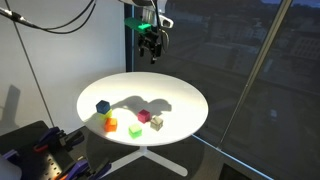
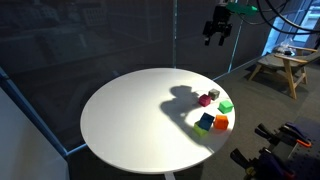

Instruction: Pick up the pink block and put it on the blue block

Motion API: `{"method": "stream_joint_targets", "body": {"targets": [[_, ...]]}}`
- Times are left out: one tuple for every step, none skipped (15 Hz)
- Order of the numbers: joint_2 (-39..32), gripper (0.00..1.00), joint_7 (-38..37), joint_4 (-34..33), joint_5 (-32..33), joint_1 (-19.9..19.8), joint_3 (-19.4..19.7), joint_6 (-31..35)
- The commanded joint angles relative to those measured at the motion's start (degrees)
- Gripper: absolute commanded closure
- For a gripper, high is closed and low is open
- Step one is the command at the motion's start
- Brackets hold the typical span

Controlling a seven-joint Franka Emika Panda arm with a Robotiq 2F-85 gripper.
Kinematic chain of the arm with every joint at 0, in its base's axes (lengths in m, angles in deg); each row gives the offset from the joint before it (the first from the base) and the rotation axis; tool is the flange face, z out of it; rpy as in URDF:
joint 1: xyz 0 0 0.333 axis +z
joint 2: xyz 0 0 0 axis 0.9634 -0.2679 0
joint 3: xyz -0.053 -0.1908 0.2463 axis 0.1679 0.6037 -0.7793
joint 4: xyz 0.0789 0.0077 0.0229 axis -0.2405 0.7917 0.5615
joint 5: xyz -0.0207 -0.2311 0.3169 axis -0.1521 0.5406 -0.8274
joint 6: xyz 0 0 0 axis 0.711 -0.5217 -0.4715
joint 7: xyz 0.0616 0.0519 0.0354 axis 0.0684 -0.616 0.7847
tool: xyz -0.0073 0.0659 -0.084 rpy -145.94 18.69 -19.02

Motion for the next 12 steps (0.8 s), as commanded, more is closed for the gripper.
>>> {"method": "stream_joint_targets", "body": {"targets": [[-1.9,0.0,-0.1,-0.6,4.7,0.3,0.0,2.3],[-2.3,0.0,-0.3,-0.3,5.9,0.4,-0.1,2.9],[-2.6,0.0,-0.4,-0.1,7.0,0.6,-0.1,3.6],[-2.9,0.0,-0.7,0.5,8.0,0.8,-0.2,4.7],[-3.1,0.0,-0.8,0.8,8.6,0.9,-0.3,5.3],[-3.4,0.0,-1.0,1.2,9.3,1.1,-0.3,6.1],[-3.8,0.0,-1.2,1.6,9.7,1.2,-0.4,7.0],[-4.1,0.0,-1.3,2.0,9.8,1.3,-0.4,7.5],[-4.5,0.0,-1.5,2.3,9.9,1.4,-0.4,8.0],[-4.8,0.0,-1.5,2.4,9.9,1.4,-0.4,8.1],[-5.0,0.0,-1.7,2.5,9.8,1.5,-0.5,7.9],[-5.2,0.0,-1.6,2.4,9.5,1.4,-0.5,7.2]]}}
